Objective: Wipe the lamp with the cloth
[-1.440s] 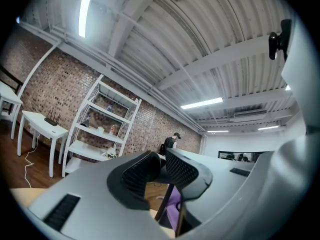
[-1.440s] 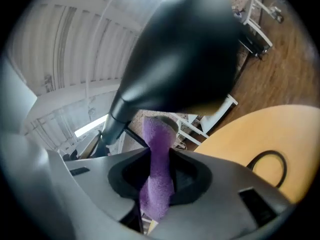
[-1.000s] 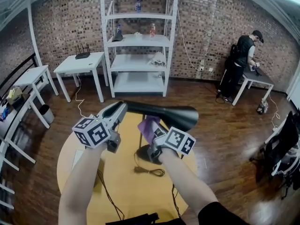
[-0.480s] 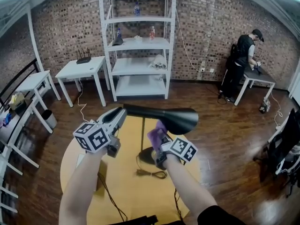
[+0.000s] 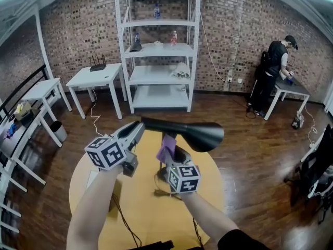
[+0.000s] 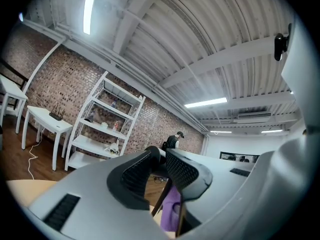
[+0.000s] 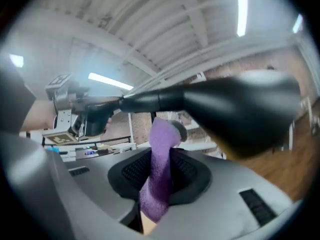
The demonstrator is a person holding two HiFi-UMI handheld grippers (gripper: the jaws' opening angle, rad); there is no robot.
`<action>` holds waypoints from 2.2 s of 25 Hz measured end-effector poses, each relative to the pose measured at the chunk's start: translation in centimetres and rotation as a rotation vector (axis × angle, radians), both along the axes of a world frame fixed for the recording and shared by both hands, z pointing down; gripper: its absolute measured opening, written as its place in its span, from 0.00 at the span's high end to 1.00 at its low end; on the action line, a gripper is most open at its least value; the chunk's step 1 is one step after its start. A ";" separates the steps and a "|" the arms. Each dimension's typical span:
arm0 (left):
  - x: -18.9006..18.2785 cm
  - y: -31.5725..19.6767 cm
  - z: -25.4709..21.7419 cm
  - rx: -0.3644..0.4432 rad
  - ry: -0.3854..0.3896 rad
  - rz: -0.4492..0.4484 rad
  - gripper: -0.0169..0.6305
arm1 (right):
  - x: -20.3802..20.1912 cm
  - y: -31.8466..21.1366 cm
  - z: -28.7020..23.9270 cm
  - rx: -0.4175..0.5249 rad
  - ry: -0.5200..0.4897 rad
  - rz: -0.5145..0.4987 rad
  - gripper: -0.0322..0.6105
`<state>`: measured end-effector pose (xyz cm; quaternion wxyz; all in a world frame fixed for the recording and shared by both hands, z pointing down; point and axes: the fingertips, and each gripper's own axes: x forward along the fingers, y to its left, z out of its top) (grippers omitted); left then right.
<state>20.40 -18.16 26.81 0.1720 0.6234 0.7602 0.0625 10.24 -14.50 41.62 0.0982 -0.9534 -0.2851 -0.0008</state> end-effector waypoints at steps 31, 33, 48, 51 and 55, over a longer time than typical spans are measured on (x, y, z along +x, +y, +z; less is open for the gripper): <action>-0.1 -0.7 0.0 -0.024 0.004 0.020 0.84 | 2.1 -0.8 0.4 -0.357 -0.123 -0.020 0.77; -0.4 -0.5 -0.2 -0.030 0.024 0.019 0.84 | 2.0 -0.6 1.2 -0.350 -0.135 -0.030 0.77; -0.8 1.3 -2.9 -0.122 0.074 0.071 0.58 | 2.2 -1.4 8.3 -0.300 -0.251 -0.099 0.77; -1.0 1.7 -2.3 -0.133 -0.018 0.115 0.62 | 2.4 -1.6 8.7 -0.291 -0.246 -0.106 0.77; -0.8 1.6 -2.2 -0.152 -0.078 0.124 0.63 | 2.5 -1.6 9.4 -0.272 -0.236 -0.122 0.77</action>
